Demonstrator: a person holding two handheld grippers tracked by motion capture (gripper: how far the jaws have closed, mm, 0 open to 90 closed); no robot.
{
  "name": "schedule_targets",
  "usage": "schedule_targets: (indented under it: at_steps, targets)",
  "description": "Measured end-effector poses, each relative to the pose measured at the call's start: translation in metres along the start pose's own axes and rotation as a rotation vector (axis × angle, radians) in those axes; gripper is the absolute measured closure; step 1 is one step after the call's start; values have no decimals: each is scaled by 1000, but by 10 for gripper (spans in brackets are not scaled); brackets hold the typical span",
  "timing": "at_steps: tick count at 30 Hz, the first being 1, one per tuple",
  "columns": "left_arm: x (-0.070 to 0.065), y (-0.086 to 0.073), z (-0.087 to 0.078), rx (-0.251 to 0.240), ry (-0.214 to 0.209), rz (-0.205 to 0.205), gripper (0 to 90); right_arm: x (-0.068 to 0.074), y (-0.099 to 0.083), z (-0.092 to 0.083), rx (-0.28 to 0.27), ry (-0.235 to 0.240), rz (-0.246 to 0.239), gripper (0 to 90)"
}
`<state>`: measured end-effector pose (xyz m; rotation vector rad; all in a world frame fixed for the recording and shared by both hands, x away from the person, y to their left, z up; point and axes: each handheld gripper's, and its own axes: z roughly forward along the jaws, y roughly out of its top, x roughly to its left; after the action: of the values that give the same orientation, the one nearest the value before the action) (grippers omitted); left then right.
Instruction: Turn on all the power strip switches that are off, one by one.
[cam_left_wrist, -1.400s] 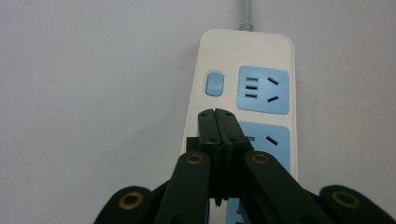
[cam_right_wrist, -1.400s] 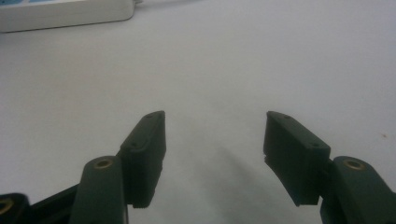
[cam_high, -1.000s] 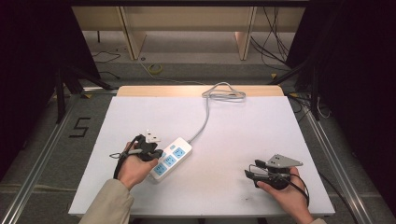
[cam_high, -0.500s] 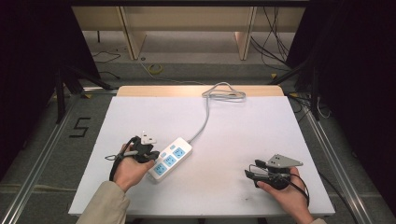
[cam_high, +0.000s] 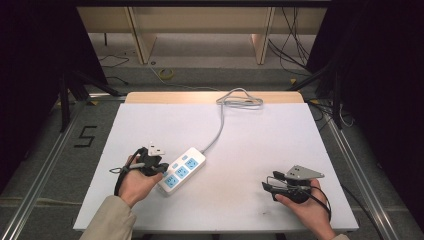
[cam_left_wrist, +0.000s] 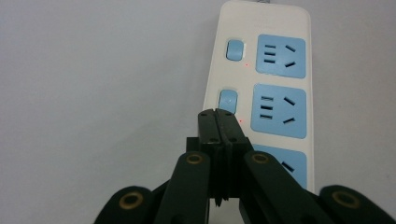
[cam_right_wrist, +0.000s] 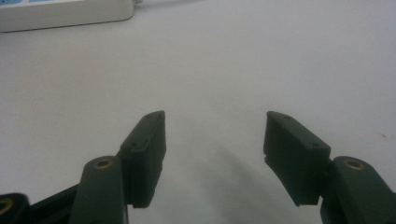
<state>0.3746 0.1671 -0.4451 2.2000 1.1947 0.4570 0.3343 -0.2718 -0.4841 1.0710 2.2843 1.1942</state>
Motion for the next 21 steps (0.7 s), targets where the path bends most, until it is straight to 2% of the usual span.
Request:
schedule_targets:
  at_steps: [21]
  targets:
    - [4,-7,-5,10,-3,-3,899,0,0,0,0,1,-1,400]
